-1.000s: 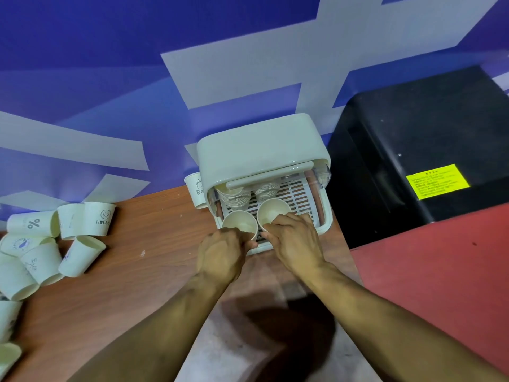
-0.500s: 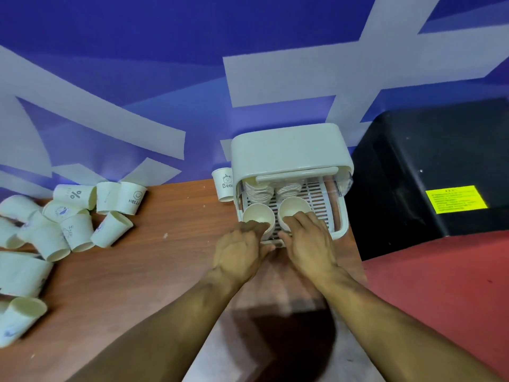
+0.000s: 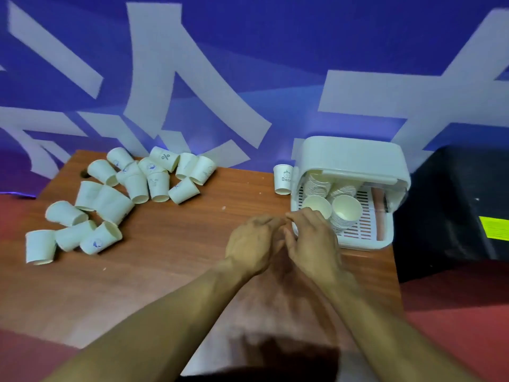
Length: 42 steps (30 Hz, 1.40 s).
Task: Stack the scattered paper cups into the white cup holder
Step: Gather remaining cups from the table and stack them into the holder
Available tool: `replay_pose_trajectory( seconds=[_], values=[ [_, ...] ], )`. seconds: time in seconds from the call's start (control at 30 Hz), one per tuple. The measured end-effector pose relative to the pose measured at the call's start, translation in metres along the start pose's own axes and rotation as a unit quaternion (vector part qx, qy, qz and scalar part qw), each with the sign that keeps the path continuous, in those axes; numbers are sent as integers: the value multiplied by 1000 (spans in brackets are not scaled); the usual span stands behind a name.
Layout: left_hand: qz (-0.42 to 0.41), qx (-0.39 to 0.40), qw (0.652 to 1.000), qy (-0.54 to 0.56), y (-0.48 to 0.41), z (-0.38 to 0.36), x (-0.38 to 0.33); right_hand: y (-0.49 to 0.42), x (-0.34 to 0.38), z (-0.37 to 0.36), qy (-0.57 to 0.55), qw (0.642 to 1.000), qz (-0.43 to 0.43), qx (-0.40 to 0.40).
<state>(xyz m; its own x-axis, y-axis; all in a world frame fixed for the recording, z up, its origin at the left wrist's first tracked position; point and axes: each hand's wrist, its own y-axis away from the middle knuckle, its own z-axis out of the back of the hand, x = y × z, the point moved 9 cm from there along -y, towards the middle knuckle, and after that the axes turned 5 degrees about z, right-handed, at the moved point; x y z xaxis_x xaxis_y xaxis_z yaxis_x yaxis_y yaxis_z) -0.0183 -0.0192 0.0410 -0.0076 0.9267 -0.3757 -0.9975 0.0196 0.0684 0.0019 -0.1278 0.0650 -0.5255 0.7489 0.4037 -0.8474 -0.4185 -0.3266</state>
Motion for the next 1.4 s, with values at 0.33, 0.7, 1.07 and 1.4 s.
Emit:
replay_pose_trajectory(
  seconds=[0.33, 0.7, 1.07, 1.4],
  values=[
    [155, -81, 985, 13, 103, 64, 161, -19, 183, -81, -46, 983, 156, 87],
    [216, -136, 963, 86, 163, 106, 368, -60, 346, -206, -31, 969, 176, 173],
    [269, -138, 944, 134, 173, 135, 522, -107, 412, -317, -59, 965, 51, 252],
    [408, -89, 901, 121, 174, 112, 615, -115, 375, -369, -41, 961, -61, 267]
  ],
)
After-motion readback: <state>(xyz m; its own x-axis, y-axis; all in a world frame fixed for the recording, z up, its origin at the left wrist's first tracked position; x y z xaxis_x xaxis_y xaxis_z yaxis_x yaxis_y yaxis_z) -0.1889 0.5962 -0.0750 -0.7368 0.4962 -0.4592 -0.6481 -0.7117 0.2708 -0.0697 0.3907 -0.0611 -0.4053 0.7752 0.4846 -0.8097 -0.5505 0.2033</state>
